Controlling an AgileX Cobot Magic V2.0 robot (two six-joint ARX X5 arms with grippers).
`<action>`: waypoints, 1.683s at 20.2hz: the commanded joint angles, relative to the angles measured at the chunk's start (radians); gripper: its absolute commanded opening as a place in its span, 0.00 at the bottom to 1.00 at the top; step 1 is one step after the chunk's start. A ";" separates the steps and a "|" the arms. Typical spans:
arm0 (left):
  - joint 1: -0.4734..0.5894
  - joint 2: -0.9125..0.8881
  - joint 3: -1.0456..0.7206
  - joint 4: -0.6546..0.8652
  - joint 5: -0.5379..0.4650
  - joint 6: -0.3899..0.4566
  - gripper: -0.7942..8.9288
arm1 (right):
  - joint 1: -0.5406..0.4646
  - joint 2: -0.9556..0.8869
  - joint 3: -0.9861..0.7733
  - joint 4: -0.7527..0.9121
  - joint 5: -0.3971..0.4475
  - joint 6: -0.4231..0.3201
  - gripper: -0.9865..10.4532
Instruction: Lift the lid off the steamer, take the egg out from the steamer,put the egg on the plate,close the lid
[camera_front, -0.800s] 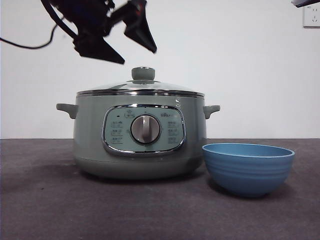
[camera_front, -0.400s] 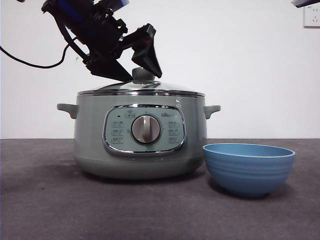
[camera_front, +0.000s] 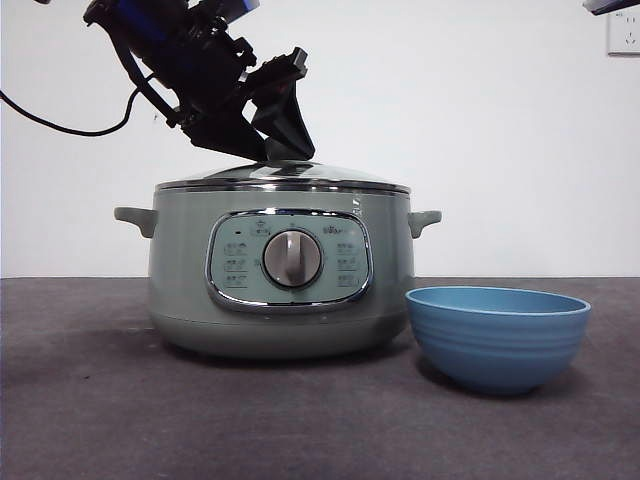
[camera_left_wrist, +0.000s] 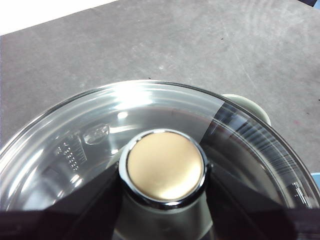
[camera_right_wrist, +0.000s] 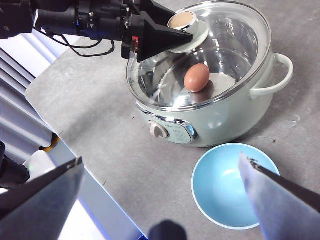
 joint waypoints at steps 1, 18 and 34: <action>-0.005 0.004 0.002 0.012 0.014 0.000 0.07 | 0.001 0.000 0.003 0.005 0.000 0.002 0.58; -0.005 -0.269 0.137 -0.166 0.036 -0.007 0.07 | 0.012 0.018 0.003 0.060 0.002 0.064 0.58; -0.005 -0.948 0.137 -0.775 -0.207 -0.060 0.07 | 0.365 0.558 0.393 0.153 0.364 0.194 0.55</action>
